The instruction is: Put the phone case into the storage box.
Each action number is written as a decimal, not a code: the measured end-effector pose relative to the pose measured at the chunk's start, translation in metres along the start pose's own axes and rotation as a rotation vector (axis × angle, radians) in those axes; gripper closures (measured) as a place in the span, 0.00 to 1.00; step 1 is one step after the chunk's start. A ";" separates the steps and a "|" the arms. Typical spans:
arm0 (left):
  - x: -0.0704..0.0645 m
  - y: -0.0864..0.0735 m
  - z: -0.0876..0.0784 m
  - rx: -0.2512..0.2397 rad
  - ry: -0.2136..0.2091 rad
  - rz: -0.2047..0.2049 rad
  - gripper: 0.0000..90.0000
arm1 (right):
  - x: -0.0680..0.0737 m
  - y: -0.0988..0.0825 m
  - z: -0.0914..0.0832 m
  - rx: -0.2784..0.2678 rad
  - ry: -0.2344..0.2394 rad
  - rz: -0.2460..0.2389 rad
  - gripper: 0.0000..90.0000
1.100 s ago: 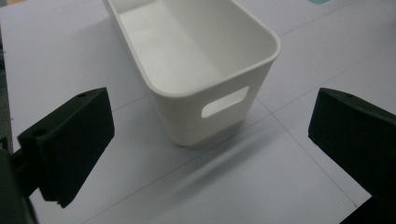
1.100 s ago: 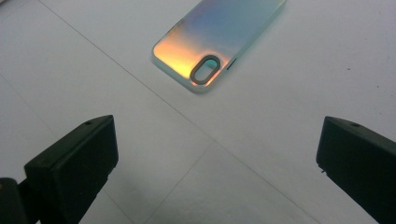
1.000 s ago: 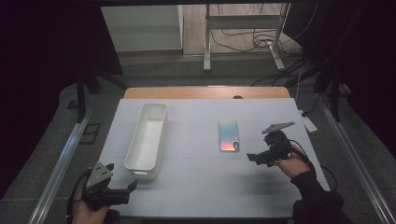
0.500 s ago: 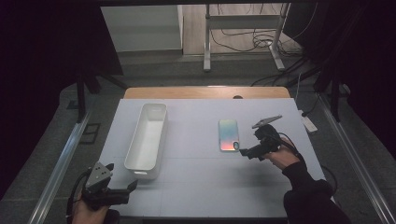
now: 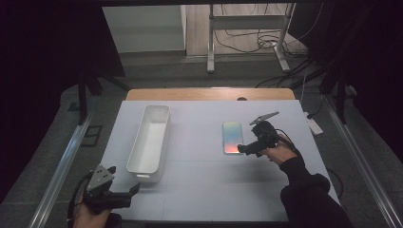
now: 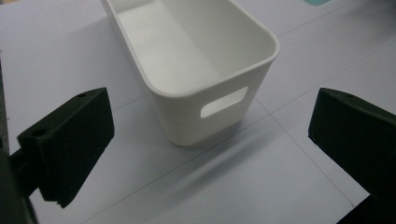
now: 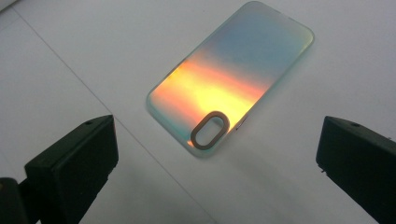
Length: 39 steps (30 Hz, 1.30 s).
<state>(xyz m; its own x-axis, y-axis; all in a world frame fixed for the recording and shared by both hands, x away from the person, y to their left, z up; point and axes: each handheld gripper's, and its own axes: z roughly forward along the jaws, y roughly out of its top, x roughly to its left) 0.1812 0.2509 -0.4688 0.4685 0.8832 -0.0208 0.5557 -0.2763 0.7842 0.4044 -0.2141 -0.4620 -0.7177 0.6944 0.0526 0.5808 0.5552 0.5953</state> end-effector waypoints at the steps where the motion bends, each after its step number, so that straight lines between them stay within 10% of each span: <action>1: 0.000 0.000 0.000 0.000 0.000 0.000 0.01 | 0.000 0.000 0.000 0.000 0.000 0.000 0.00; 39: 0.001 0.000 0.000 0.000 -0.006 -0.004 0.01 | -0.013 0.041 0.036 0.048 0.002 -0.002 0.00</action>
<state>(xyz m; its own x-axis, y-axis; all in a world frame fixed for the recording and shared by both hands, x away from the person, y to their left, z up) 0.1817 0.2515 -0.4690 0.4705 0.8820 -0.0273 0.5570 -0.2729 0.7844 0.4511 -0.1837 -0.4677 -0.7195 0.6925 0.0534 0.5972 0.5776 0.5566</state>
